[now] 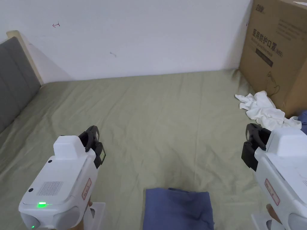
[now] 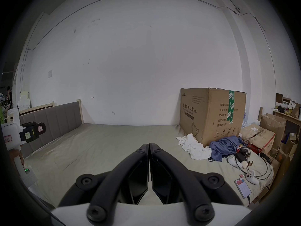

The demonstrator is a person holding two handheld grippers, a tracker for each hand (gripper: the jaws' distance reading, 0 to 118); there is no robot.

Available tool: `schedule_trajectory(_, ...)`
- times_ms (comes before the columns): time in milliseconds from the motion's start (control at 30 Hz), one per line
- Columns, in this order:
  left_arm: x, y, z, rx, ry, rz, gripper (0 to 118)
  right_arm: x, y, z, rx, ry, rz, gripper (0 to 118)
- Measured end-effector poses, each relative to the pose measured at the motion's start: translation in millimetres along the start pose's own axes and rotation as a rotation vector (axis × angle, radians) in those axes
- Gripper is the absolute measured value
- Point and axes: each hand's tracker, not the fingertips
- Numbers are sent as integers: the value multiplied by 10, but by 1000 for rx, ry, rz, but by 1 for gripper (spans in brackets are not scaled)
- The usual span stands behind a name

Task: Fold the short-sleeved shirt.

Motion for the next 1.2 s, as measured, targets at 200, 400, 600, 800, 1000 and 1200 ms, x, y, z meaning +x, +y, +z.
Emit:
schedule_trajectory(200,-41,-31,19,-11,8,7,0,-126,-277,-213,-69,45,-31,0)
schedule_trajectory(400,-129,-95,10,-36,19,24,0,-430,-1008,-544,-190,80,-15,0)
schedule_trajectory(600,-235,-218,-28,-95,32,38,0,-771,-1830,-695,-376,129,5,0)
schedule_trajectory(800,-322,-494,-92,-222,4,74,0,-931,-2328,-736,-495,130,-6,0)
schedule_trajectory(1000,-356,-887,-194,-414,-40,191,0,-937,-2641,-789,-517,108,70,0)
schedule_trajectory(1200,-321,-1442,-457,-798,-207,454,69,-907,-2717,-768,-496,134,96,0)
